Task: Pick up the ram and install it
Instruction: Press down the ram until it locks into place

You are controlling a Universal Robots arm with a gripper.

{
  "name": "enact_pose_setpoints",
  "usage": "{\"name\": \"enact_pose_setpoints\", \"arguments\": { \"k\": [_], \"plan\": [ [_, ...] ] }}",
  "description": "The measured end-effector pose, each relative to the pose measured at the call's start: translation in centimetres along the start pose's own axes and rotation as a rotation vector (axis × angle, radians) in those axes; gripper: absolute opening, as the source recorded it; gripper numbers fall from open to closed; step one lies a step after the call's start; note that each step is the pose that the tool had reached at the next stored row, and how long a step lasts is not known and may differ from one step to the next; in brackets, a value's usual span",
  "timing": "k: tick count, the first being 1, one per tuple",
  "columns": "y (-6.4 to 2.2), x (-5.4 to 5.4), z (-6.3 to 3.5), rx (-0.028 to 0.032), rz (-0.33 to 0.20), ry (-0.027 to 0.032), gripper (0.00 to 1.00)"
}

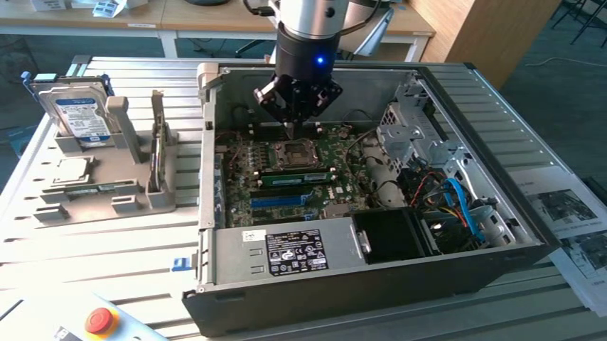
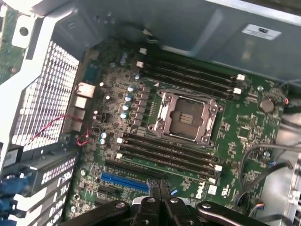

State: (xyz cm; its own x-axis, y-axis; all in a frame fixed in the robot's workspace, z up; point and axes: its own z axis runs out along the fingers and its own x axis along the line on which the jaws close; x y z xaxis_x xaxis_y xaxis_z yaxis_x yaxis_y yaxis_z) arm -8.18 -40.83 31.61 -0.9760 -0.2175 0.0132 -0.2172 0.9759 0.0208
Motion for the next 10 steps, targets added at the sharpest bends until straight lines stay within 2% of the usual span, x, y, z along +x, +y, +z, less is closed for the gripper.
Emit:
{"name": "enact_pose_setpoints", "arguments": {
  "k": [10],
  "plan": [
    [0.00,0.00,0.01,-0.0018,0.141,-0.0029,0.10]
  ]
}}
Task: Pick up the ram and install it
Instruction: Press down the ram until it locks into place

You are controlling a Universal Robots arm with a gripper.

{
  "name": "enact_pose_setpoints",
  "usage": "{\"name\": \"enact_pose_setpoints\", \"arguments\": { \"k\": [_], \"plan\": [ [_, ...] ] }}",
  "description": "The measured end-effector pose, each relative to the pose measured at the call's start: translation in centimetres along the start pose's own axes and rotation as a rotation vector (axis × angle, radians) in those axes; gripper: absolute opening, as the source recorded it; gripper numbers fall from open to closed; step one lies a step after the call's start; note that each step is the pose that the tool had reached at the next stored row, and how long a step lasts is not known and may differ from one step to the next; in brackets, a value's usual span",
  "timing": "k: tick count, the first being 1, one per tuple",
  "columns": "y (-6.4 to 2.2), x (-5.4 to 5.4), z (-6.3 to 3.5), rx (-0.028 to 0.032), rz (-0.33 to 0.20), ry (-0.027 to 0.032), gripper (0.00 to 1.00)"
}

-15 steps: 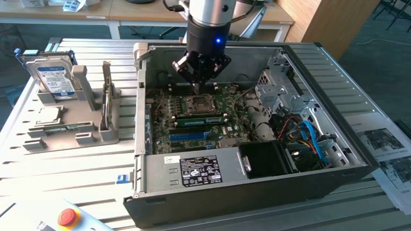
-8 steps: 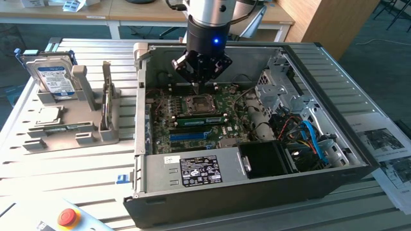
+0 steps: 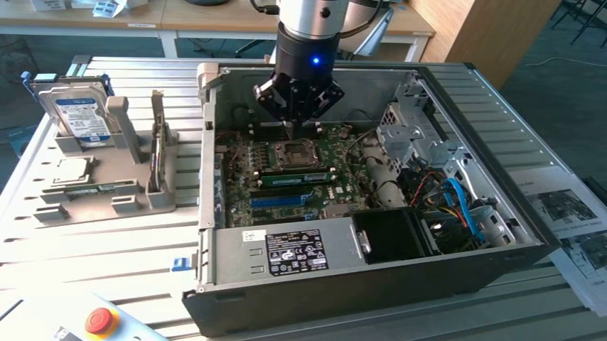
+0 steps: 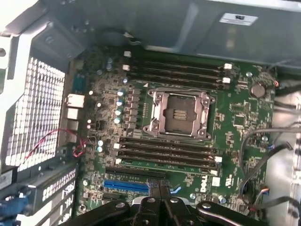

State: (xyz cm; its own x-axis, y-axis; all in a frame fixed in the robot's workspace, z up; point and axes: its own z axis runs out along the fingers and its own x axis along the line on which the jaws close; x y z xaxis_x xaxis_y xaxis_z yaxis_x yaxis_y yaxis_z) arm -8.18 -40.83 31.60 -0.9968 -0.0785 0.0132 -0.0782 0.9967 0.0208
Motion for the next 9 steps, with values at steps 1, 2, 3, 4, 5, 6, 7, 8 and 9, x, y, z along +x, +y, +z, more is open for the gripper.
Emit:
{"name": "enact_pose_setpoints", "arguments": {
  "k": [1,2,3,4,5,6,7,8,9],
  "plan": [
    [0.00,0.00,0.00,-0.0002,0.013,-0.0003,0.10],
    [0.00,0.00,0.00,-0.0004,0.023,-0.0005,0.10],
    [0.00,0.00,0.00,-0.0004,0.031,-0.0006,0.10],
    [0.00,0.00,0.00,-0.0004,0.032,-0.0007,0.10],
    [0.00,0.00,0.00,-0.0004,0.032,-0.0007,0.10],
    [0.00,0.00,0.00,-0.0004,0.032,-0.0007,0.10],
    [0.00,0.00,0.00,-0.0005,0.032,-0.0007,0.10],
    [0.00,0.00,0.00,-0.0005,0.032,-0.0007,0.10],
    [0.00,0.00,0.00,-0.0005,0.032,-0.0007,0.10]
  ]
}}
